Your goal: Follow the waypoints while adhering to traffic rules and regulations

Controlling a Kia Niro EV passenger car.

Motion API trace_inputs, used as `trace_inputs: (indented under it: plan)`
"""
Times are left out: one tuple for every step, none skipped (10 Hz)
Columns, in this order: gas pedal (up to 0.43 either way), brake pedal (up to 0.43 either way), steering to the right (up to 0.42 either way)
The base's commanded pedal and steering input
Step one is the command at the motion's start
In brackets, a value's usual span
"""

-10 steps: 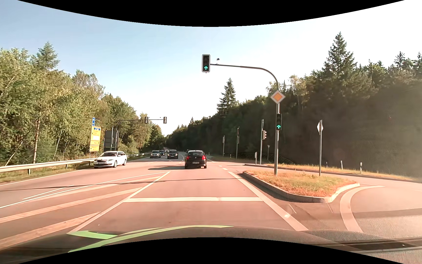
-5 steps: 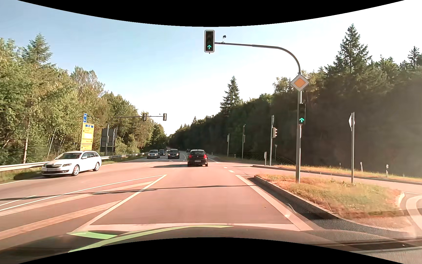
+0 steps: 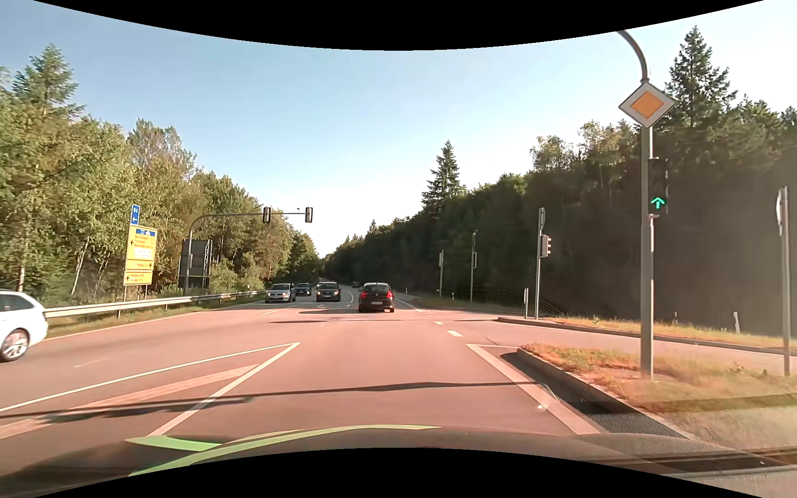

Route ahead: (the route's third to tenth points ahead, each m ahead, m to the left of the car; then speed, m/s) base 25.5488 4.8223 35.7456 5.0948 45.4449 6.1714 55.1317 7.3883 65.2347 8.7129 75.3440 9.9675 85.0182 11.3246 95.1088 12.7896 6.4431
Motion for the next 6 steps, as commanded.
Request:
trace_inputs:
  plan:
    - [0.240,0.000,-0.017]
    - [0.240,0.000,-0.017]
    - [0.240,0.000,-0.016]
    - [0.240,0.000,-0.016]
    - [0.240,0.000,-0.016]
    - [0.240,0.000,-0.014]
